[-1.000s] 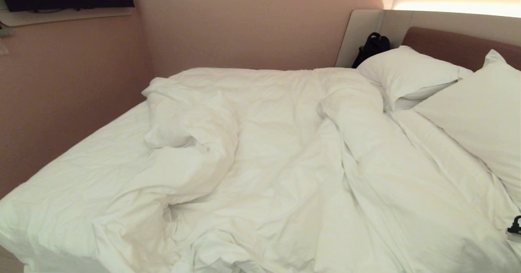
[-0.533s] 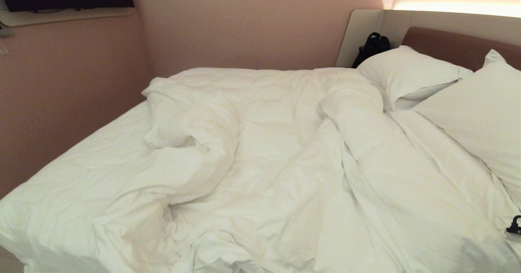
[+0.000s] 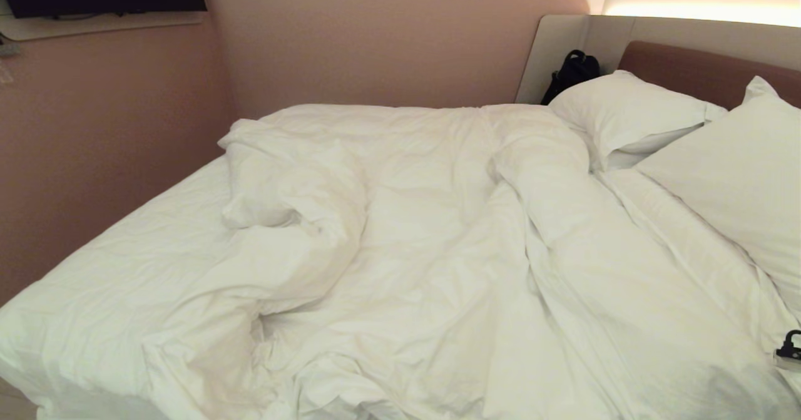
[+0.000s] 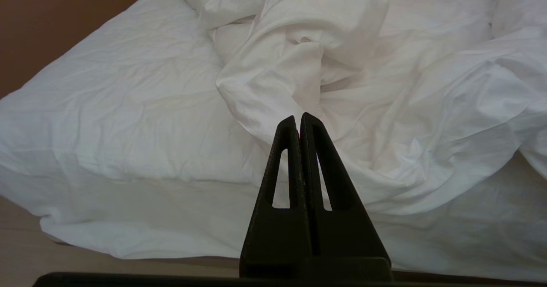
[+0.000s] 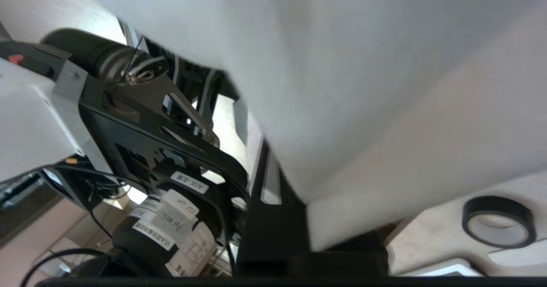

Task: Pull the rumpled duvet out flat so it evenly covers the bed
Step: Flatten the corners of the folded blanket

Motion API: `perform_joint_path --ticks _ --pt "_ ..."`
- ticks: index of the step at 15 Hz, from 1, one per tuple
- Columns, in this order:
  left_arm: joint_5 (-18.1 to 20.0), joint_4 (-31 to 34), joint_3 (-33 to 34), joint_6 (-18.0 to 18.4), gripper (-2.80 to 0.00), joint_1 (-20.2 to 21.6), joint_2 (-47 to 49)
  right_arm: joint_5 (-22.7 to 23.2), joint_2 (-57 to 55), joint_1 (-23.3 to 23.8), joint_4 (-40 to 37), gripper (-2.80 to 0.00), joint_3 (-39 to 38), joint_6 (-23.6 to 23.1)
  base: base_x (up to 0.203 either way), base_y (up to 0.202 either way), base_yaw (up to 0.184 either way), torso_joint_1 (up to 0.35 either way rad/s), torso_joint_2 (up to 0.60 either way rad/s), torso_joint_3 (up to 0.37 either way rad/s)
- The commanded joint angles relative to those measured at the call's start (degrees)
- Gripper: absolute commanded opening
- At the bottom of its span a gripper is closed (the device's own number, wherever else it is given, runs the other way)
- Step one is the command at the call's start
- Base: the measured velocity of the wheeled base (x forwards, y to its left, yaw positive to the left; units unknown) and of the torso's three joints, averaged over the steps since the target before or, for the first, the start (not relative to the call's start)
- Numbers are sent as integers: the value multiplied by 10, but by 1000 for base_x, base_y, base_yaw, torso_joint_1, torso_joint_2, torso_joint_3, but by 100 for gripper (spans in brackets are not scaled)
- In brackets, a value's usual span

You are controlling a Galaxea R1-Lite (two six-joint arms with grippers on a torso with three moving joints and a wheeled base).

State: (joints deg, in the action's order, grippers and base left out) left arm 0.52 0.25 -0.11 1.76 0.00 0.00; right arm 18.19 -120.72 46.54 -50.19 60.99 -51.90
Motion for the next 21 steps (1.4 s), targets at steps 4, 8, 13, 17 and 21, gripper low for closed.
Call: perform_joint_path --ticks 4,8,13,17,21 --pt "0 0 0 0 -280 0 0 1 -1 0 -3 -280 0 -2 0 0 0 0 0 0" --pt "0 0 0 0 -280 0 0 12 17 14 -14 -280 -17 5 0 0 0 0 0 0" --pt "0 0 0 0 -280 0 0 52 115 121 -26 -280 -86 4 0 0 0 0 0 0" --pt "0 0 0 0 -280 0 0 62 156 215 -134 -280 -92 5 0 0 0 0 0 0" --pt "0 0 0 0 -280 0 0 77 205 266 -219 -280 -80 3 0 0 0 0 0 0"
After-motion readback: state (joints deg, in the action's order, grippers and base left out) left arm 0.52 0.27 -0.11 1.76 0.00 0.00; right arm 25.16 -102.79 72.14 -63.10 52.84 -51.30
